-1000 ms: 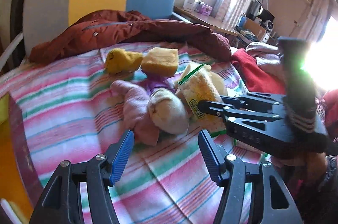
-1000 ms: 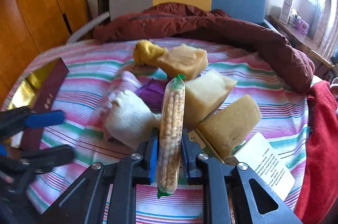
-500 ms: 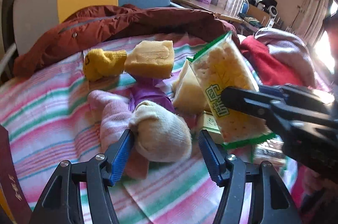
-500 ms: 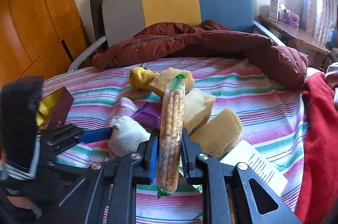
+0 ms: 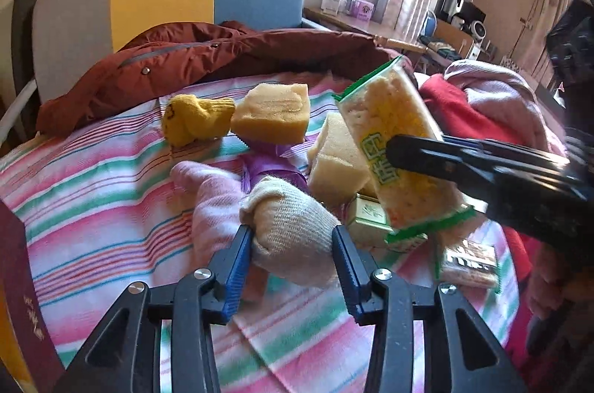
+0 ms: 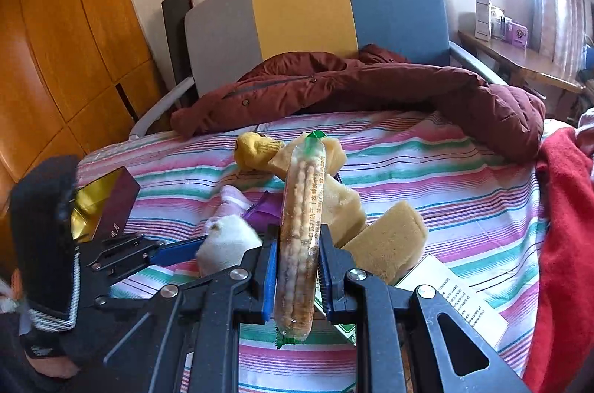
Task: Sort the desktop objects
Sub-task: 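Grasp the white sock with the left tool while the right tool holds the corn bag, then carry the sock and corn bag to the gold tray and release both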
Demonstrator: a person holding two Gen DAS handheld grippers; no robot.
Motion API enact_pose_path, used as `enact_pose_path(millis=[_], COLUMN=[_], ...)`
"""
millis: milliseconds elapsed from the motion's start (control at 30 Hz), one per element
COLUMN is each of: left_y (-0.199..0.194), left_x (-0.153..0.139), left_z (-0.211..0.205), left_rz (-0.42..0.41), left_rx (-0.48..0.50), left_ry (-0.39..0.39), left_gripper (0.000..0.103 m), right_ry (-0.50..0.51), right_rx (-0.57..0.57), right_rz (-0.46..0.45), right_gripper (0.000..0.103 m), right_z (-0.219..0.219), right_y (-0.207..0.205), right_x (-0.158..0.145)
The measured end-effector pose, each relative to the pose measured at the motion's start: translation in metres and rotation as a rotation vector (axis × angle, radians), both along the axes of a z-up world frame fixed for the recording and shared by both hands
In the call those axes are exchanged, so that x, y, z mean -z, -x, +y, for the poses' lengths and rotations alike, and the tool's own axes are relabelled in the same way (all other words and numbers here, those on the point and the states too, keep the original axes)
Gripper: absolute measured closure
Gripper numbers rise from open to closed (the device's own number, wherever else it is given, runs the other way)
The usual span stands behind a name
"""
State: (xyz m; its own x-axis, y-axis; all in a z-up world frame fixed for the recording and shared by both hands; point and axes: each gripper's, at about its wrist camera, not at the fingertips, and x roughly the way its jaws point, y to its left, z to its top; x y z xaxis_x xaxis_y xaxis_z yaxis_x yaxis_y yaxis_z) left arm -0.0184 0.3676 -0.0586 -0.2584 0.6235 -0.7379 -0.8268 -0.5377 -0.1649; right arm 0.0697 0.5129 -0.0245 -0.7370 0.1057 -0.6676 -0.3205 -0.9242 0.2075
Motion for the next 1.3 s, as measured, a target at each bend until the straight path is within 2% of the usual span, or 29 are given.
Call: enact_pose_path(millis=[133,400,800,1133,1300], left_y=[-0.008,-0.011,0.02,0.064,0.084], left_x=[-0.014,-0.035,-0.059,-0.061,-0.049], left_z=[-0.026,-0.081,-0.196,-0.307,-0.345], left_rz=[-0.006,0.011,0.048,0.093,0.097], left_rx=[-0.024,-0.099,-0.317,-0.571,-0.66], left_ry=[-0.039,-0.068,-0.083,-0.066,-0.033], left_gripper=[0.059,0.059,0.059,0.059,0.059], right_ry=[0.009,0.011,0.09,0.146,0.212], right_rx=[-0.04,-0.159,-0.246,-0.436,-0.532], right_rz=[0.024,0.031,0.028,0.058,0.064], right_gripper=[0.084,0.084,0.084,0.084,0.084], right_z=[-0.006,-0.031,-0.069,-0.168,-0.223], right_y=[0.001,0.006,0.014,0.052,0.08], right_x=[-0.002,-0.003,-0.005,-0.029,-0.033])
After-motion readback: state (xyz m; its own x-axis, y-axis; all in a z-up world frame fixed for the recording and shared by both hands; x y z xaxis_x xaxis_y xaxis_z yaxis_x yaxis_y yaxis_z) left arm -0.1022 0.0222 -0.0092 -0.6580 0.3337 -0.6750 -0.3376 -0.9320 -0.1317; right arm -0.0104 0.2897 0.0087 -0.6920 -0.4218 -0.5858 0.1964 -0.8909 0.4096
